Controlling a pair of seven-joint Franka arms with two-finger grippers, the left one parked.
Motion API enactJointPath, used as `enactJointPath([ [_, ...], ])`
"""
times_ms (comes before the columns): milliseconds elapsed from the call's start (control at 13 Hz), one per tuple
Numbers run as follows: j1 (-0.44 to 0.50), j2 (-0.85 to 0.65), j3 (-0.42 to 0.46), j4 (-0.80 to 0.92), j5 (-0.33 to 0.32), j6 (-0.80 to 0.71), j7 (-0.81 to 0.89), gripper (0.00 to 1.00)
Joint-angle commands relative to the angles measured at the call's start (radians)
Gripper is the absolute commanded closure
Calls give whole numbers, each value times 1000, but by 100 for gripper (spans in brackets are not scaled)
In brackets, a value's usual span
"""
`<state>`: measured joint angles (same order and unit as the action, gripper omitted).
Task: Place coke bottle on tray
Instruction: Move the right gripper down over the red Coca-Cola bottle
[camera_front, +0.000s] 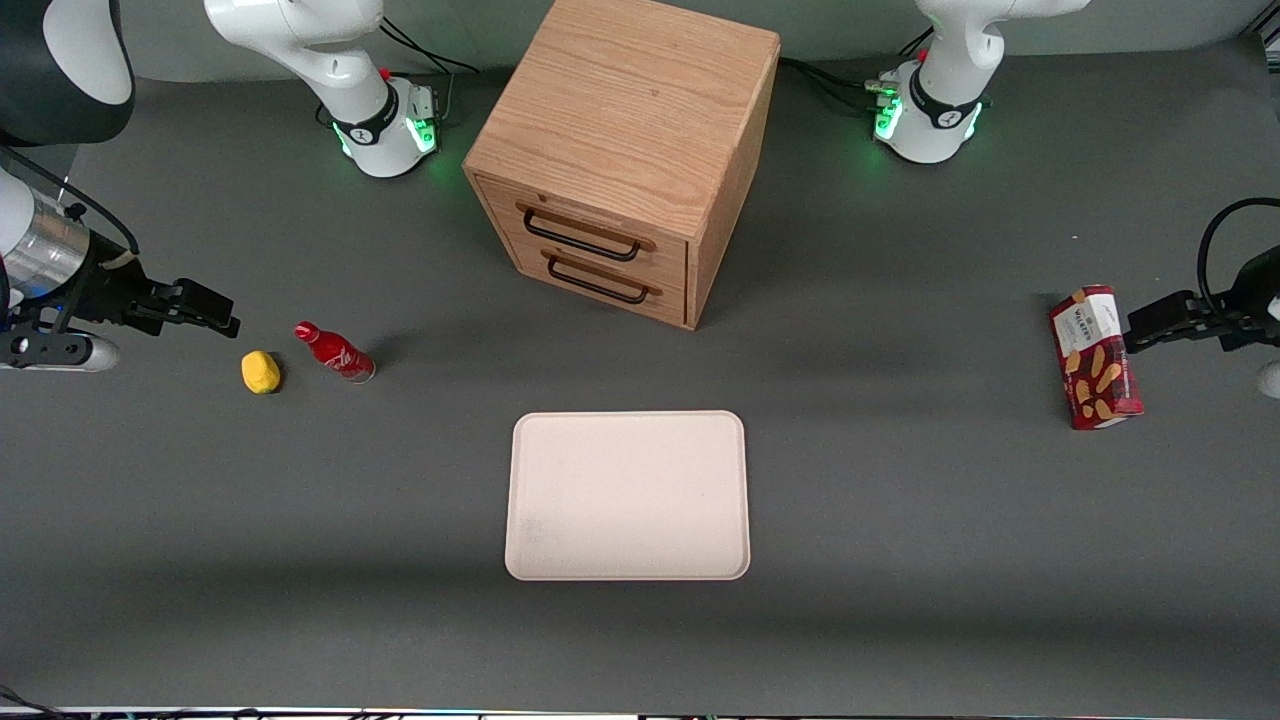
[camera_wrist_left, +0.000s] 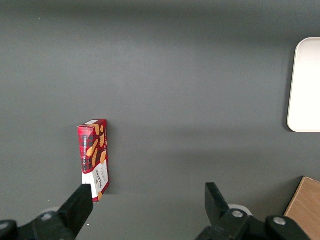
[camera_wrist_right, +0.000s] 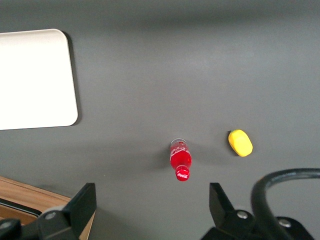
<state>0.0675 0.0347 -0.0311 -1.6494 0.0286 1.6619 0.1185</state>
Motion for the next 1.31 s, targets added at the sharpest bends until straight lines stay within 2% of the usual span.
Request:
enactJointPath([
  [0,-3,-12,-1,0,10,-22,-25,0],
  [308,-6,-4,0,-15,10,-31,-11,0],
  [538,-11,-38,-1,-137,8,17,-28,0],
  [692,-8,-87,-1,-284,-5,118,-30,0],
  [923,-17,-153,-9,-553,-7,387,-111,0],
  [1231,-25,-121,-15,-673,-7,519,-168,0],
])
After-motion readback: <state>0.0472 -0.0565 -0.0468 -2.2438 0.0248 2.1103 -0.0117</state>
